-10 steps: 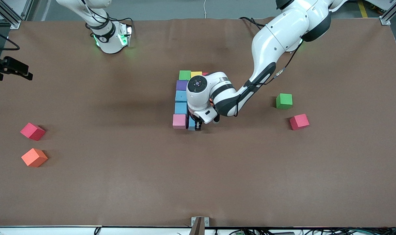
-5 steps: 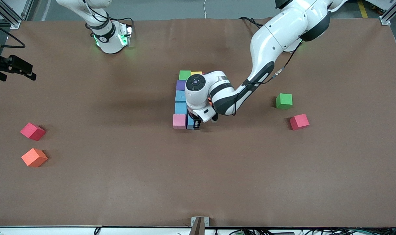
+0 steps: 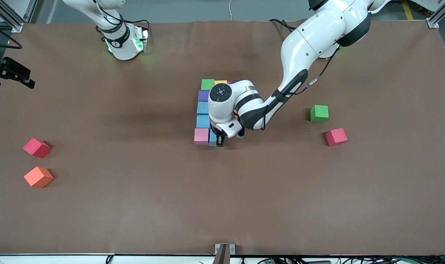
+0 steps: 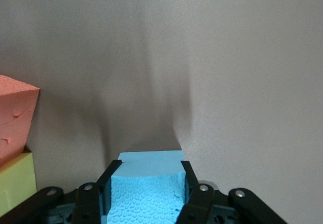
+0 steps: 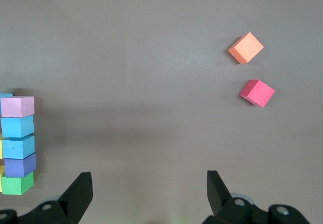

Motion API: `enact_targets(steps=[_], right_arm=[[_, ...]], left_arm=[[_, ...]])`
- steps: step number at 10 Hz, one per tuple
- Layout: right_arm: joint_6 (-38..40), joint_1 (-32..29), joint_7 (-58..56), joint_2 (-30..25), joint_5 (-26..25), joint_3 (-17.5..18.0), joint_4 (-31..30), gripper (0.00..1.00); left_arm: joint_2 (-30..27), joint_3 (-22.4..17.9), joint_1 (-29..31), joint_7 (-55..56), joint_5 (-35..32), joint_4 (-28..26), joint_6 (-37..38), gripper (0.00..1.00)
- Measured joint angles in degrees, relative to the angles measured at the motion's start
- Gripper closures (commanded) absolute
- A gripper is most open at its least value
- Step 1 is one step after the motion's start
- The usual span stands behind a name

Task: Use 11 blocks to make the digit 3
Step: 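Lower the blue cube beside pink and open the left gripper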

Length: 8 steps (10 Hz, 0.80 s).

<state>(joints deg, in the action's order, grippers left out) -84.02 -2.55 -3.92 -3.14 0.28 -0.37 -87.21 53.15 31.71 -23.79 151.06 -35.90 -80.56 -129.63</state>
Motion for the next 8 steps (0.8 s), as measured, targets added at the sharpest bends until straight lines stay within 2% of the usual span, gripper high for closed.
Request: enact_targets(steps=[1, 2, 6, 8], right_arm=[[0.00, 0.13, 0.01, 0.00, 0.00, 0.00, 0.16, 0.00], [0.00, 0.14, 0.01, 0.00, 0.12, -0.10, 0.29, 0.00], [-0.63, -0.86, 0.00, 0.00, 1.71, -1.25, 0.50, 0.00], [-1.06, -0.97, 0.00, 0.00, 1.80, -1.25, 0.57, 0.00]], left_arm=[[0.01, -0.02, 0.00, 0.00, 0.00, 0.00, -0.03, 0.25], [0.01, -0.06, -0.01, 0.00, 0.00, 0.00, -0.05, 0.00], [-0.06, -0.73, 0.27, -0.01, 0.01, 1.03, -0.42, 0.00], [-2.65, -0.68, 0.63, -0.02, 0.03, 1.82, 2.15, 0.00]])
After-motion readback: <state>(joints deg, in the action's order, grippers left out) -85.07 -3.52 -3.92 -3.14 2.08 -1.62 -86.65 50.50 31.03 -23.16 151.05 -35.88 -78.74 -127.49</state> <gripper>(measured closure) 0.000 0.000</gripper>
